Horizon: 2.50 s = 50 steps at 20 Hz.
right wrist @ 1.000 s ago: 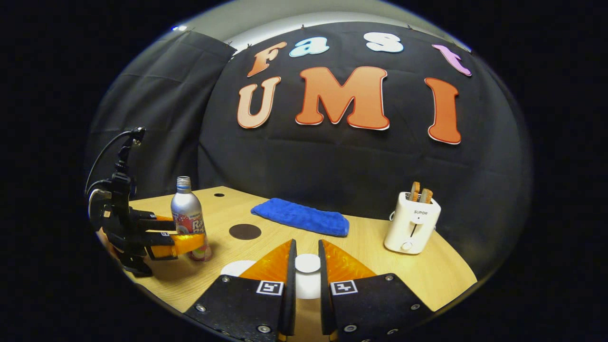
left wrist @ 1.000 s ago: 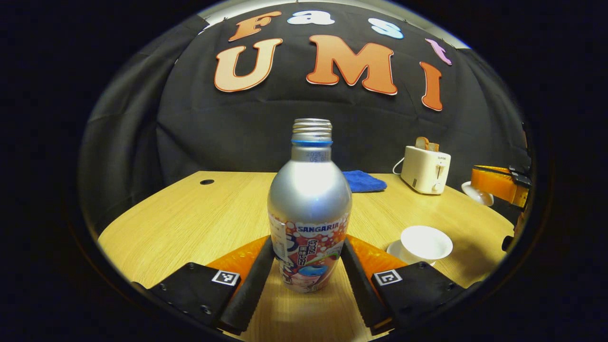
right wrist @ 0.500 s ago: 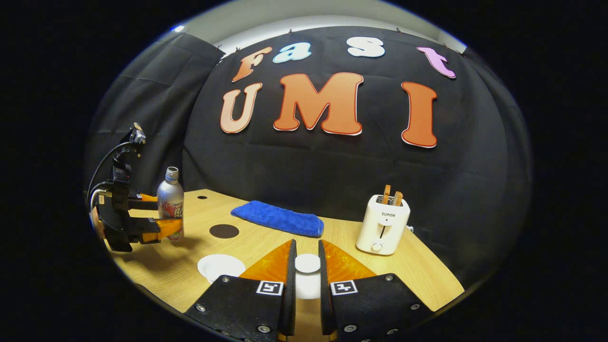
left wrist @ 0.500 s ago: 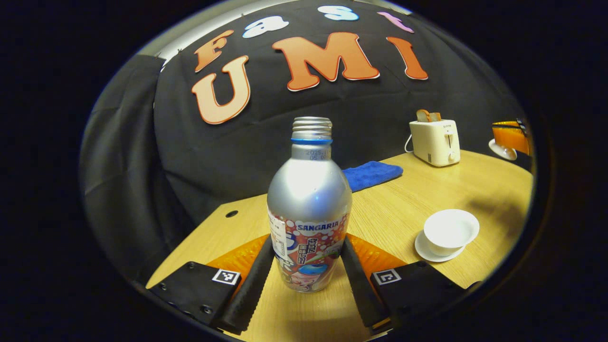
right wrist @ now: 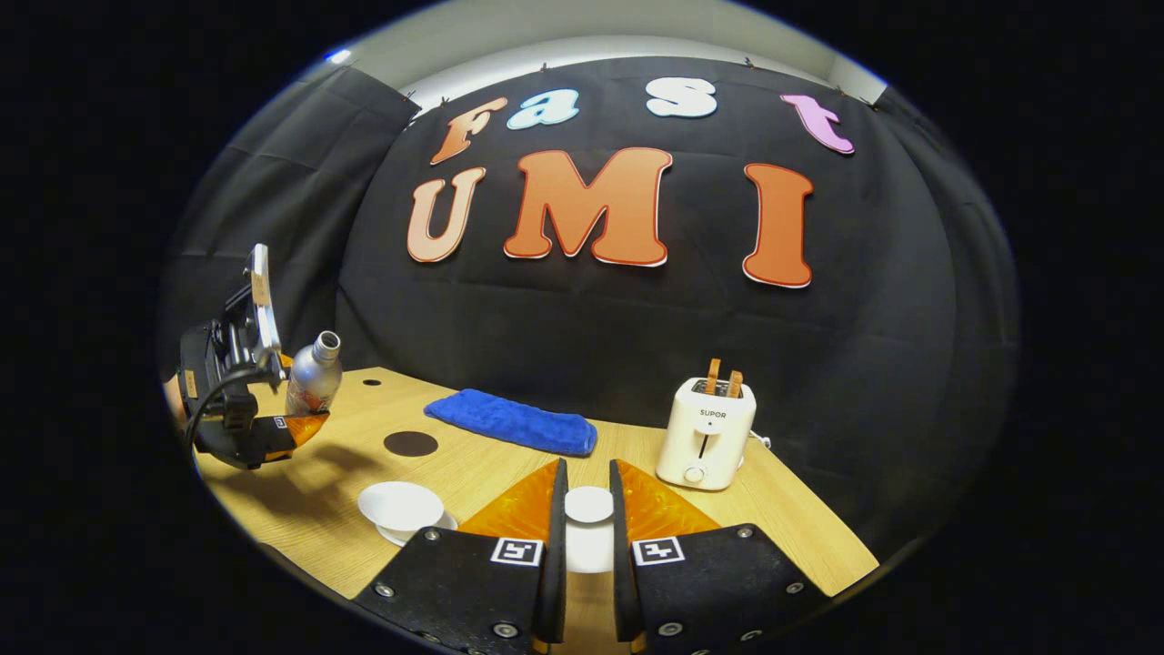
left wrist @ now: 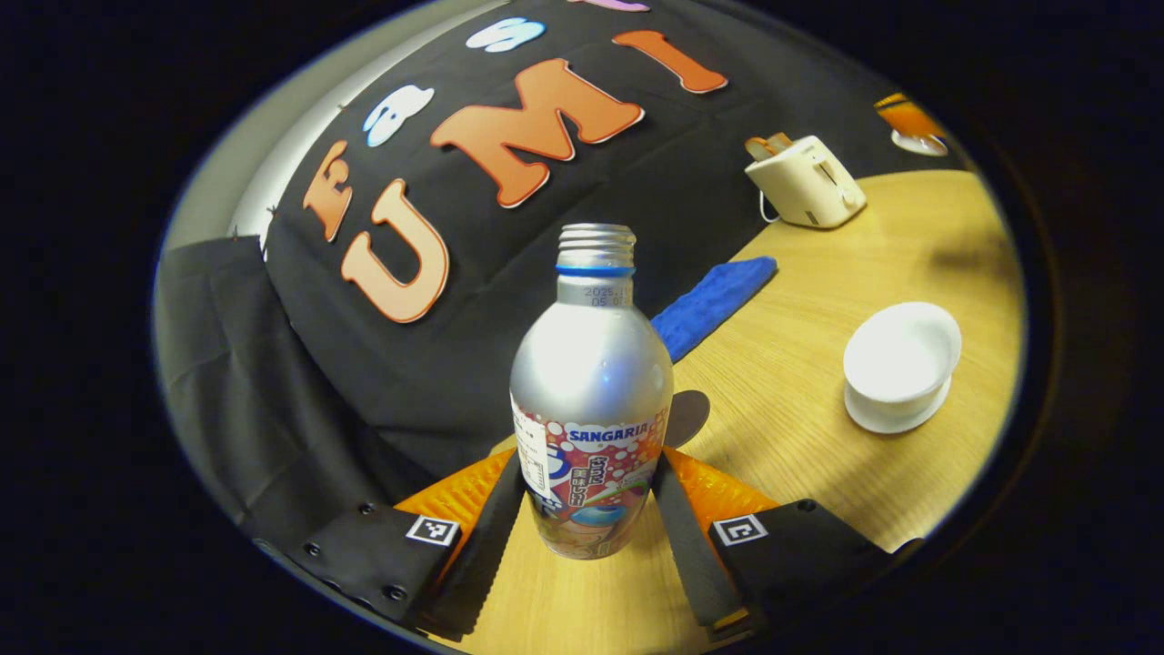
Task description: Open the teacup lid with one hand, grasp the water bottle and pour water into the teacup with the other hand; after pouring, place the water bottle on the coaster and then close the teacup lid.
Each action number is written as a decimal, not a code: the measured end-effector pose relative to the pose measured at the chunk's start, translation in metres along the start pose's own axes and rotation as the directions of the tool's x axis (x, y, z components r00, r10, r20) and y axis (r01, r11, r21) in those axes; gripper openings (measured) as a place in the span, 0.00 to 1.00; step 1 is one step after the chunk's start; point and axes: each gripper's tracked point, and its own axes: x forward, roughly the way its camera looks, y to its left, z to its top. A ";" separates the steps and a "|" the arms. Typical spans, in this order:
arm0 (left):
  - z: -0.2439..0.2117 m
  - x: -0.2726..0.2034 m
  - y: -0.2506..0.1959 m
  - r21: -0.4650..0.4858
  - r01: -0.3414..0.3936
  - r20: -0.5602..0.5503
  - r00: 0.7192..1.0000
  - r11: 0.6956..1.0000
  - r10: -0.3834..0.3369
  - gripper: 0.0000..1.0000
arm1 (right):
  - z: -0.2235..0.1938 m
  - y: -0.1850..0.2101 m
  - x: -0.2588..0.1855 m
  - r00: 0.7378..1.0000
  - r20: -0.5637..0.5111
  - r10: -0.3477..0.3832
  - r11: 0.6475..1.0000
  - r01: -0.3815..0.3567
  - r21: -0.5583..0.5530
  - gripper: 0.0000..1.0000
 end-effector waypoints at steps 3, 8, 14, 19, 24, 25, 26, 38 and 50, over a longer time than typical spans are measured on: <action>0.006 0.001 0.002 0.110 -0.017 0.013 1.000 0.994 0.015 0.85 | 0.000 -0.008 -0.002 1.000 0.007 -0.015 1.000 0.015 0.010 0.22; 0.011 -0.002 0.006 0.291 -0.053 0.050 0.998 0.955 0.040 0.82 | -0.008 -0.015 -0.008 1.000 0.001 -0.018 1.000 0.018 0.017 0.22; 0.012 -0.011 0.006 0.466 -0.085 0.072 0.996 0.881 0.059 0.85 | -0.011 -0.018 -0.013 1.000 0.009 -0.010 1.000 0.010 0.017 0.22; 0.022 -0.016 0.005 0.562 -0.117 0.110 0.992 0.819 0.066 0.85 | -0.011 -0.024 -0.017 1.000 0.020 -0.019 0.999 0.018 0.034 0.22; 0.036 -0.018 0.003 0.656 -0.154 0.152 0.986 0.739 0.070 0.88 | -0.013 -0.031 -0.022 0.999 0.025 -0.024 0.999 0.023 0.030 0.22; 0.038 -0.018 0.004 0.673 -0.160 0.160 0.985 0.722 0.070 0.85 | -0.013 -0.032 -0.022 0.999 0.025 -0.022 0.999 0.022 0.027 0.22; 0.040 -0.019 0.004 0.688 -0.163 0.162 0.984 0.707 0.070 0.83 | -0.013 -0.034 -0.023 0.999 0.028 -0.024 0.999 0.024 0.026 0.22; 0.056 -0.017 0.003 0.819 -0.206 0.208 0.976 0.535 0.057 0.87 | -0.009 -0.044 -0.029 0.998 0.047 -0.033 0.999 0.032 0.032 0.22; 0.082 -0.014 0.035 0.880 -0.281 0.268 0.959 0.384 0.087 0.84 | -0.008 -0.048 -0.030 0.998 0.047 -0.033 0.999 0.032 0.029 0.22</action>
